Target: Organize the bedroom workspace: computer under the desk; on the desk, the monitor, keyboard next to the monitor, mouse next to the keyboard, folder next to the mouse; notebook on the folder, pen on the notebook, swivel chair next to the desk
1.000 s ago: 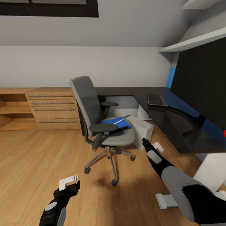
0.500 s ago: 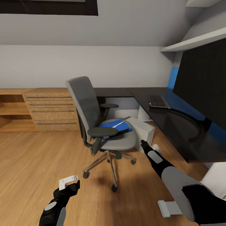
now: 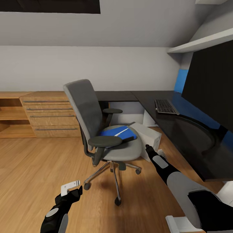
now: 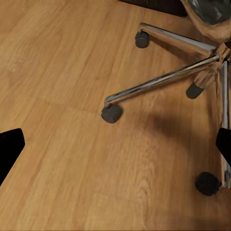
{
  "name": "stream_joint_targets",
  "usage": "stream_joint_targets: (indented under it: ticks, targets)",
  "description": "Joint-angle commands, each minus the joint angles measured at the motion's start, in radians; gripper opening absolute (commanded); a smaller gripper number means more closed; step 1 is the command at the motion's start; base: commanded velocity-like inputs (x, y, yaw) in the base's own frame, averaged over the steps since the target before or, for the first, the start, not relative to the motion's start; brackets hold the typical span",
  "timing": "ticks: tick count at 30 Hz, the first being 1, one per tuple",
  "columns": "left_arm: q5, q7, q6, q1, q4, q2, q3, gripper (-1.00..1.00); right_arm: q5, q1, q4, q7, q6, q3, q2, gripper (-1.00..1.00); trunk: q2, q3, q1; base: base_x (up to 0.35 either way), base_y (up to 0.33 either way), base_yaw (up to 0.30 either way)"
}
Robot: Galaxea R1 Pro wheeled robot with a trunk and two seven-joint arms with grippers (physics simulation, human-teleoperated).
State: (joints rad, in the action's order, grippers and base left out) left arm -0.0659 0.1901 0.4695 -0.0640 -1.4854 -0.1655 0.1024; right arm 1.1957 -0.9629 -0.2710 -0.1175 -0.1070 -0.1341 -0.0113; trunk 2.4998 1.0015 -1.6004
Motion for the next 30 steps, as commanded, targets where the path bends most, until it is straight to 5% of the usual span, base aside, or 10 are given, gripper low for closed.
stream_joint_targets:
  ticks: [1, 30]
  targets:
    - [-0.007, 0.005, 0.005, 0.0, -0.001, 0.0, 0.001, 1.0, 0.009, 0.0, -0.001, -0.006, -0.005, -0.009, 0.001, 1.0, 0.0, 0.001, 0.0, 0.087, 0.0, 0.0]
    - [-0.007, 0.005, 0.005, 0.0, -0.002, 0.0, 0.01, 1.0, 0.012, 0.0, -0.002, -0.007, 0.033, -0.008, 0.003, 1.0, 0.0, 0.001, 0.0, 0.123, 0.0, 0.0]
